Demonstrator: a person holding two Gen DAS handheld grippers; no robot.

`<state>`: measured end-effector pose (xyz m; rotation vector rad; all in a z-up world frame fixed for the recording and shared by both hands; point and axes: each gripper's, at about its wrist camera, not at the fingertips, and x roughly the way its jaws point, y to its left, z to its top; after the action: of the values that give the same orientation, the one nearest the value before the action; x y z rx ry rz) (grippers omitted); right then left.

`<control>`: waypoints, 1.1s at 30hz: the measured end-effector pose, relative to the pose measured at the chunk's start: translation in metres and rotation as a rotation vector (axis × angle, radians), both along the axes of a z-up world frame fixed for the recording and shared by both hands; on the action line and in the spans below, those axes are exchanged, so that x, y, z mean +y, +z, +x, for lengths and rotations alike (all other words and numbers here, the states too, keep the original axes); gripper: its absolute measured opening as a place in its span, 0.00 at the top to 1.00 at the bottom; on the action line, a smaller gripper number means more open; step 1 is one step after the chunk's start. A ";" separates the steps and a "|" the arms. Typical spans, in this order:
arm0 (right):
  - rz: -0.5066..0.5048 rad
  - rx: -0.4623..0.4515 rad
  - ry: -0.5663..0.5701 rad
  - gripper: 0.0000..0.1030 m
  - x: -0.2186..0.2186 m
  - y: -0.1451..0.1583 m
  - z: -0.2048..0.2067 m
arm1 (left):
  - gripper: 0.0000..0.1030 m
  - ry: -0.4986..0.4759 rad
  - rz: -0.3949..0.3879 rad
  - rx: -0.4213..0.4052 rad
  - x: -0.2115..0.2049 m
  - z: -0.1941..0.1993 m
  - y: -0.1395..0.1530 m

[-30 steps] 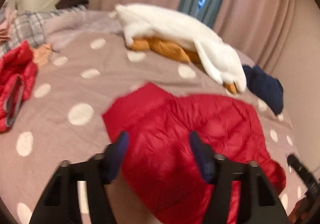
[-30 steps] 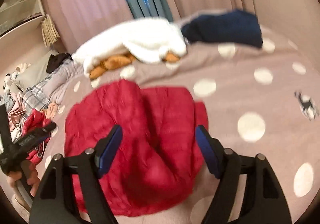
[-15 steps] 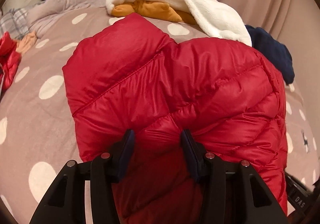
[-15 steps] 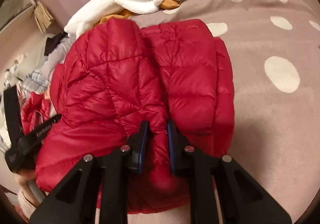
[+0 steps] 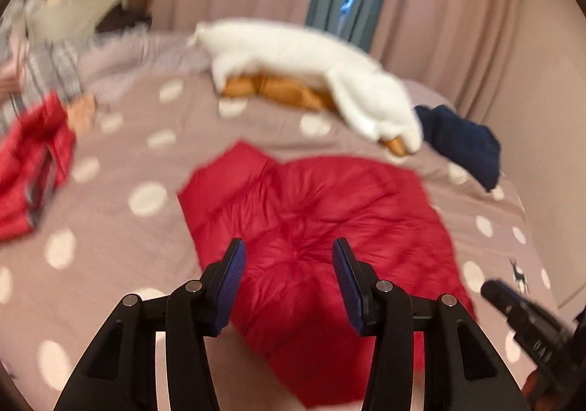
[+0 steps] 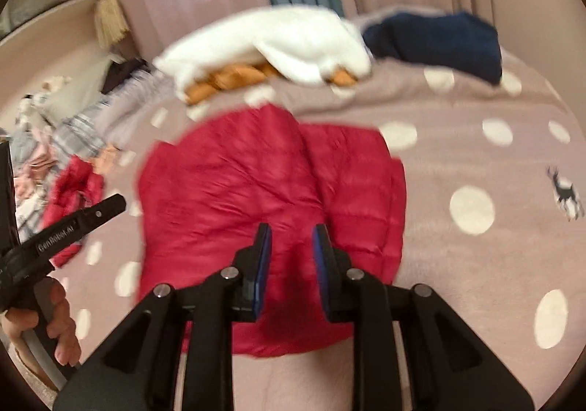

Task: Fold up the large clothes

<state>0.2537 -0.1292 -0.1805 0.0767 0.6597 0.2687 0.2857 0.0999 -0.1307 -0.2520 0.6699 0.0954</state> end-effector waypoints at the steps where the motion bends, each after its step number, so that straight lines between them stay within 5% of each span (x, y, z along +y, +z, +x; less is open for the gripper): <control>1: -0.003 -0.025 0.008 0.78 0.001 0.011 -0.011 | 0.54 -0.014 0.008 -0.017 -0.003 -0.009 0.009; 8: -0.021 -0.164 0.049 0.74 0.003 0.069 -0.092 | 0.53 -0.019 -0.016 -0.161 -0.003 -0.094 0.065; 13: -0.026 -0.239 0.062 0.33 0.001 0.095 -0.146 | 0.23 0.000 0.013 -0.255 -0.004 -0.139 0.090; 17: -0.033 -0.273 0.051 0.25 0.000 0.105 -0.171 | 0.10 0.010 0.023 -0.311 -0.006 -0.162 0.102; 22: -0.047 -0.310 0.026 0.02 0.001 0.113 -0.195 | 0.02 -0.006 0.004 -0.349 -0.007 -0.178 0.110; 33: -0.094 -0.356 0.001 0.00 0.003 0.119 -0.209 | 0.01 -0.015 0.016 -0.295 -0.016 -0.174 0.106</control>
<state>0.0443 -0.1262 -0.0619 -0.0612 0.3179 0.2438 0.1117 0.0843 -0.0252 -0.2394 0.3780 0.0482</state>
